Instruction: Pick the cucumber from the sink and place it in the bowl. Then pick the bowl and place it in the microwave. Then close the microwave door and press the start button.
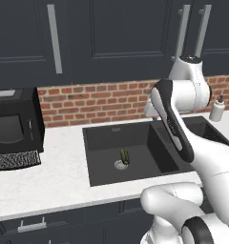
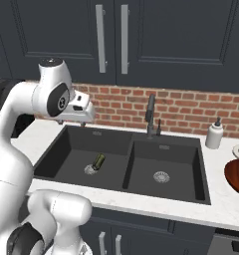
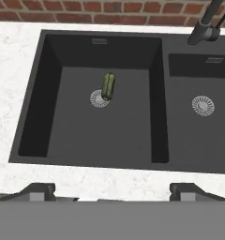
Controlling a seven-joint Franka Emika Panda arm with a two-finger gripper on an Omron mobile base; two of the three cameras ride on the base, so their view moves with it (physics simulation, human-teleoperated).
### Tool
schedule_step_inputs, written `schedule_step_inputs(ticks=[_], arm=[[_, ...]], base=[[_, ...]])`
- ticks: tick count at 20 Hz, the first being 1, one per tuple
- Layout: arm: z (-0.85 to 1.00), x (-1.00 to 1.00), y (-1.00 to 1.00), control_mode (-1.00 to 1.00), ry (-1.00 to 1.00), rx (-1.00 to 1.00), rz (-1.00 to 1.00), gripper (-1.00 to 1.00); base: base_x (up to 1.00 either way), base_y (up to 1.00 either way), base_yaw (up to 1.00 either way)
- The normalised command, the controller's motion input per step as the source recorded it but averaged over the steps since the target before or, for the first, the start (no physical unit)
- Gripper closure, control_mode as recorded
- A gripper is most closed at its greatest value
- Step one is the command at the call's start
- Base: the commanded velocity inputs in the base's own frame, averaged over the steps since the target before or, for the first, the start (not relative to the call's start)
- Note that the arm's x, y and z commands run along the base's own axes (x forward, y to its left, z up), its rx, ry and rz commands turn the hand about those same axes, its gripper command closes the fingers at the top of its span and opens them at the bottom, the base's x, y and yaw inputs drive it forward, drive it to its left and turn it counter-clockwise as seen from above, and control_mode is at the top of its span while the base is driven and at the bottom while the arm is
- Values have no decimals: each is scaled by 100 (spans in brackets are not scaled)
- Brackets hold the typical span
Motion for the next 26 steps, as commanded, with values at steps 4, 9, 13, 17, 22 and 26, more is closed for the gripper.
schedule_step_inputs(ticks=[4,9,13,17,22,26], arm=[[-30,-63,5,-100,-1,0,0,-100],[-47,-23,5,-100,1,0,0,-100],[-33,0,3,-100,1,0,0,-100],[-24,4,0,-100,1,0,0,-100],[-29,38,5,-100,0,-1,0,-100],[-28,57,12,-100,1,-2,0,-100]], base=[[0,0,0],[0,0,0],[0,0,0],[0,0,0],[0,0,0],[0,0,0]])
